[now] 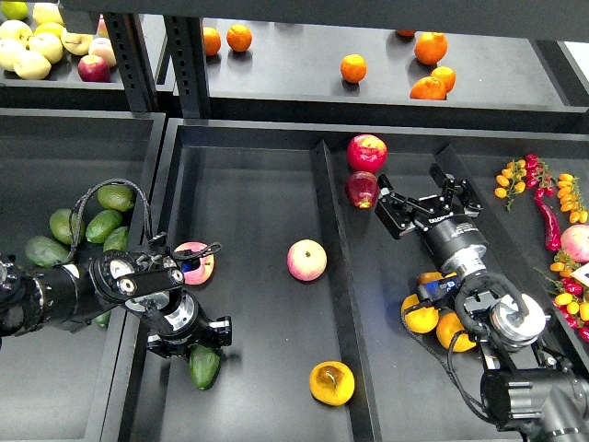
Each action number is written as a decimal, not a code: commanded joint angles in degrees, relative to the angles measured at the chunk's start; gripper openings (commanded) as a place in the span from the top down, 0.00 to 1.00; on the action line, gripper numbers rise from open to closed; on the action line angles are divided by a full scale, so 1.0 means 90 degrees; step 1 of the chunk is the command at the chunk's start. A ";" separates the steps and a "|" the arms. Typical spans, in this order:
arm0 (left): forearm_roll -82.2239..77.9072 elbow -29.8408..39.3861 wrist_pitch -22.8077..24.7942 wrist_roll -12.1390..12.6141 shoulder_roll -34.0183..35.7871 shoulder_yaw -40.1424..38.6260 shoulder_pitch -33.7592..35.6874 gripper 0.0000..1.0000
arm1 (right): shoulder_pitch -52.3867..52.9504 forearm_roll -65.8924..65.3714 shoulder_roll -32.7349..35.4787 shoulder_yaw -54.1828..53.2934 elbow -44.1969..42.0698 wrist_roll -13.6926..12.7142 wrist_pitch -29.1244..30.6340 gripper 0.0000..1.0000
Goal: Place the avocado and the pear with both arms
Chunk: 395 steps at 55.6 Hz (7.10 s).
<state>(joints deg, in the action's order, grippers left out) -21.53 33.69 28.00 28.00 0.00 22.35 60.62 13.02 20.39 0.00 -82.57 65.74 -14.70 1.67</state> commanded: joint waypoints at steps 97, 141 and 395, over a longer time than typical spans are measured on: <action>0.1065 -0.0931 0.0000 0.0000 0.3301 -0.2005 0.0140 0.89 | 0.0849 0.0010 0.0000 -0.0523 0.0205 0.0002 -0.0078 0.00; 0.0967 -0.2122 0.0000 0.0000 0.2100 -0.2259 -0.0417 0.55 | 0.0751 0.0019 0.0000 -0.0464 0.0225 0.0012 -0.0049 0.00; 0.2969 0.4870 0.0000 0.0000 0.0000 -1.1478 -0.7614 0.01 | -0.0001 -0.2236 0.1485 0.4614 -0.2314 -0.1478 0.2793 0.05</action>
<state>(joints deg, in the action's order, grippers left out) 5.18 77.48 28.00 28.00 0.00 -81.03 -7.88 13.21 0.42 14.05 -41.05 45.60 -28.00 26.83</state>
